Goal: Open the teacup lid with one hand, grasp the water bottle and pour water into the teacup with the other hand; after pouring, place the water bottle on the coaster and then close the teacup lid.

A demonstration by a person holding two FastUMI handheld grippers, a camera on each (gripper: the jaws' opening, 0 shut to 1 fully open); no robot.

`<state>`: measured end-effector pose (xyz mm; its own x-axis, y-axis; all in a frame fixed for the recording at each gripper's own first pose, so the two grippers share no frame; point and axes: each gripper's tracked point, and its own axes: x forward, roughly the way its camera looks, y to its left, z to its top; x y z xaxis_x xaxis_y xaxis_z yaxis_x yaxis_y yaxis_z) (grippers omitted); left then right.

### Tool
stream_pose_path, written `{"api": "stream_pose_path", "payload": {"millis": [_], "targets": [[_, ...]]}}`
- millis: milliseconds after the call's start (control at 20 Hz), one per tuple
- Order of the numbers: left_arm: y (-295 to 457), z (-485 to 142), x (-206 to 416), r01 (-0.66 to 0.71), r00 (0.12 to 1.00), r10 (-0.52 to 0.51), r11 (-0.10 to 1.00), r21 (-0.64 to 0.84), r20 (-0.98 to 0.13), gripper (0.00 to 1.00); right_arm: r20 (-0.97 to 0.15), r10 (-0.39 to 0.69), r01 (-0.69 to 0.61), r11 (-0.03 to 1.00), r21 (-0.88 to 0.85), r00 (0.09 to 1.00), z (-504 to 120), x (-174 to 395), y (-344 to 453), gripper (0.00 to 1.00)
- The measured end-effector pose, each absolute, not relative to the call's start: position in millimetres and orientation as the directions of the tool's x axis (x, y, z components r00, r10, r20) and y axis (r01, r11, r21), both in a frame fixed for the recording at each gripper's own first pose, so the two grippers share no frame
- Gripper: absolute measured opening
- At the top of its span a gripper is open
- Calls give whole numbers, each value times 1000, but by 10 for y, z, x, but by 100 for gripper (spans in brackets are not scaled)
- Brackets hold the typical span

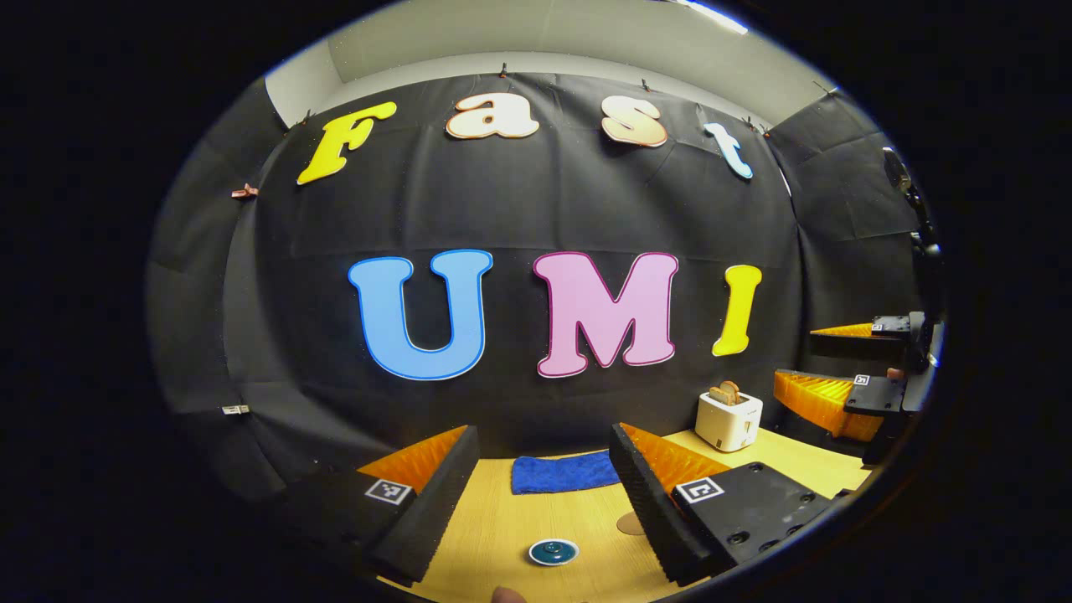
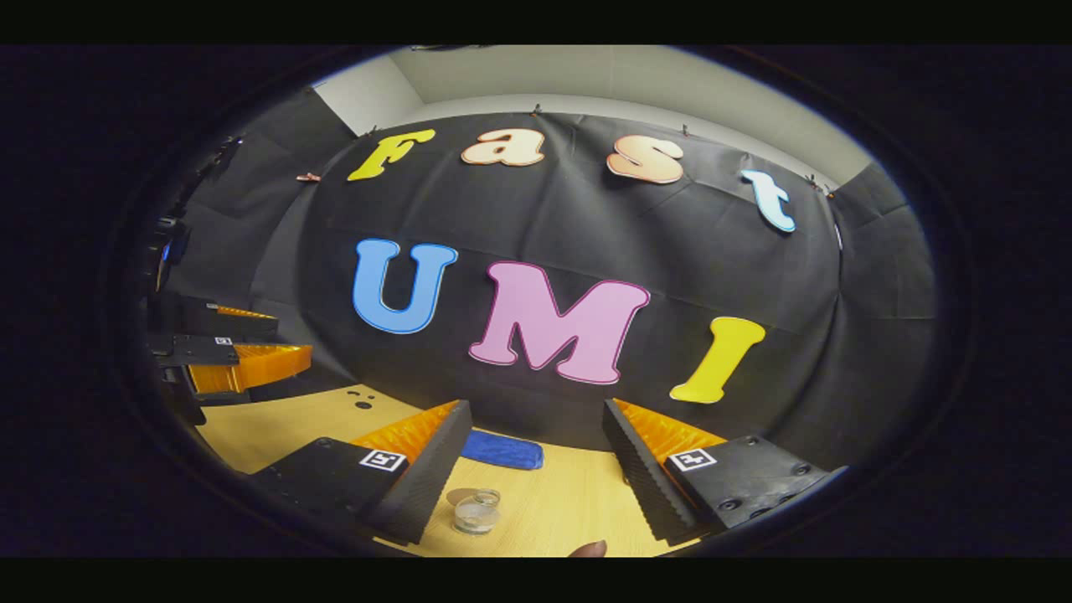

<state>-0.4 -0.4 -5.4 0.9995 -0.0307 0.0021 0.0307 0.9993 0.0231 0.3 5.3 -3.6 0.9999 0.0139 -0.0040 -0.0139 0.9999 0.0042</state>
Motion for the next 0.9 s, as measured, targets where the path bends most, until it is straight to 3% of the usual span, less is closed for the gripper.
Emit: {"api": "stream_pose_path", "payload": {"millis": [250,500,900], "targets": [[-24,-206,46,58,998,-58,998,21,-15,98,-22,41,-40,999,22,999,-211,40,125,96],[-83,-944,352,44,995,-41,998,37,-89,98,-83,61,-56,997,56,995,-760,132,218,98],[-204,-2512,841,55,979,-44,997,51,-199,86,-128,52,-39,995,96,990,-1762,234,325,98]]}}
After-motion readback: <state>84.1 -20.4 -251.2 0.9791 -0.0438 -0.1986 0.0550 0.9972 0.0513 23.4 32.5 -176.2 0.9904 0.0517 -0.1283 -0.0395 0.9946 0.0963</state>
